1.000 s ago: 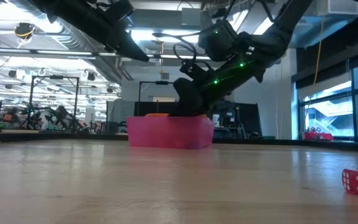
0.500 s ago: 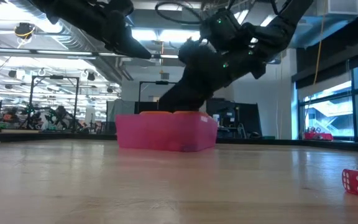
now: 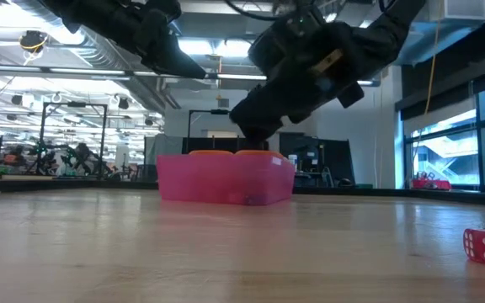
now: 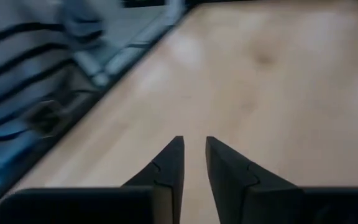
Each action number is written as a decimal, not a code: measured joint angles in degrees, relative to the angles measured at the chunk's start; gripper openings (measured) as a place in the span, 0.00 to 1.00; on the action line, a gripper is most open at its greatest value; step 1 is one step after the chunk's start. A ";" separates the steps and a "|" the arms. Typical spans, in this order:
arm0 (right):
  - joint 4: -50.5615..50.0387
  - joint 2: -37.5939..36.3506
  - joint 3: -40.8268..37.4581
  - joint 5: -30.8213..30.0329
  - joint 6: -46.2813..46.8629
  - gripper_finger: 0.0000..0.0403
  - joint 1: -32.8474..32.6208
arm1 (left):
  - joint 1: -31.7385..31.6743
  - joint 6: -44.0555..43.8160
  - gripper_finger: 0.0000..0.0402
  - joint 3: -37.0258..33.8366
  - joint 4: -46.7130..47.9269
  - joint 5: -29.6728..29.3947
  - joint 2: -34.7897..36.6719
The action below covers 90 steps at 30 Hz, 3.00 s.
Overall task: Pick & Place Dice
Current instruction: Put the small red dice into the red bin
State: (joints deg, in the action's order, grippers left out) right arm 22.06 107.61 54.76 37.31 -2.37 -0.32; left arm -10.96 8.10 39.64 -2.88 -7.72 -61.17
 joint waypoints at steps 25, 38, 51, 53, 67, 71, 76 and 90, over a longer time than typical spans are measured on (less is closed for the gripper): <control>-21.53 0.04 -0.04 -1.84 -27.08 0.36 -14.48 | 8.12 -13.52 0.10 0.00 0.18 4.18 -0.89; -25.28 0.04 -0.02 -6.49 -31.02 0.36 -19.95 | 13.25 -15.85 0.10 0.00 -3.36 2.17 -5.62; -27.47 0.91 -0.01 -6.21 -33.00 0.36 -20.15 | 13.25 -15.89 0.09 0.00 -3.42 -0.18 -6.40; -27.10 1.99 -0.02 -4.80 -33.05 0.36 -20.13 | 13.25 -15.89 0.09 0.00 -3.38 -0.20 -6.40; -24.08 3.50 -0.04 -2.83 -38.64 0.36 -20.30 | 13.25 -15.39 0.08 0.00 -3.36 -0.29 -6.40; -23.09 3.52 -0.04 -2.90 -39.01 0.36 -20.59 | 13.25 -15.39 0.08 0.00 -3.36 -0.27 -6.40; -22.95 3.52 -0.04 -3.27 -39.13 0.34 -20.59 | 13.25 -15.37 0.09 0.00 -3.36 -0.24 -6.40; -22.79 3.52 -0.04 -4.51 -41.77 0.13 -19.73 | 13.14 -10.43 0.08 0.00 -3.60 -1.55 -6.40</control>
State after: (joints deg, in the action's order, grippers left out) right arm -0.73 111.13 54.72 32.80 -44.14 -20.05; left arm 2.17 -2.32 39.64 -6.48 -9.27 -67.57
